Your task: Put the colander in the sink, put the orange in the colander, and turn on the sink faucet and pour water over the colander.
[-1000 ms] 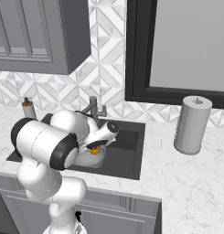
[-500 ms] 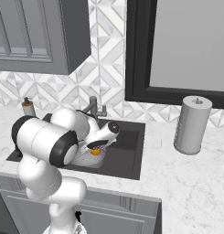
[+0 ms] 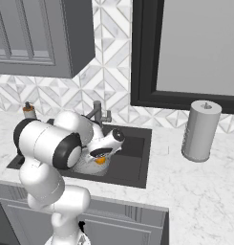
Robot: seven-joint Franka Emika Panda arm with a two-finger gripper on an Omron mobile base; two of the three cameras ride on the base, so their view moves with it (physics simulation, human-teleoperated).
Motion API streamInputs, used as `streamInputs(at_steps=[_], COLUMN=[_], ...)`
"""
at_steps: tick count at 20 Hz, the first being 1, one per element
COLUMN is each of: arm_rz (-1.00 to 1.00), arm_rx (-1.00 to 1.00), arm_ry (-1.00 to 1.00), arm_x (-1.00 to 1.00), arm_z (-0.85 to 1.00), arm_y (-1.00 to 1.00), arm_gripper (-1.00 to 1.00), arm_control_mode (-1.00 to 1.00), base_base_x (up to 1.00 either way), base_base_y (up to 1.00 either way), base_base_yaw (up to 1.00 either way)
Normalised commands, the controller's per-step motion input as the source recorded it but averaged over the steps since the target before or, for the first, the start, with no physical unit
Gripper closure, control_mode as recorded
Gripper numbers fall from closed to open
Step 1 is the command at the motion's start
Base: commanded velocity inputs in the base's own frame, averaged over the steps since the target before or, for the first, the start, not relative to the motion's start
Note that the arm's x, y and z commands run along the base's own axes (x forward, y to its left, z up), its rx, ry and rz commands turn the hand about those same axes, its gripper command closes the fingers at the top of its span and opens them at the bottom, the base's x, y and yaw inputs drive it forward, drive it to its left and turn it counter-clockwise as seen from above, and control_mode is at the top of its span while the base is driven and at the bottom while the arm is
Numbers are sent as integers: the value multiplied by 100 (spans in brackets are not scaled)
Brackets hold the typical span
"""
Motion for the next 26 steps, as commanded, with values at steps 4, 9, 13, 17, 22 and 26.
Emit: streamInputs(at_steps=[4, 9, 13, 17, 22, 26], arm_rz=[0, 0, 0, 0, 0, 0], arm_rx=[-6, -8, -7, -5, -3, -2], arm_ry=[-3, -7, -3, -1, 0, 0], arm_x=[0, 6, 16, 22, 14, 10], arm_z=[-18, -20, -14, -16, -16, -14], arm_y=[5, 3, 0, 0, 0, 0], arm_gripper=[100, 100, 100, 100, 100, 100], arm_control_mode=[-100, -100, -100, -100, -100, -100], base_base_x=[0, 0, 0, 0, 0, 0], base_base_y=[0, 0, 0, 0, 0, 0], base_base_yaw=[0, 0, 0, 0, 0, 0])
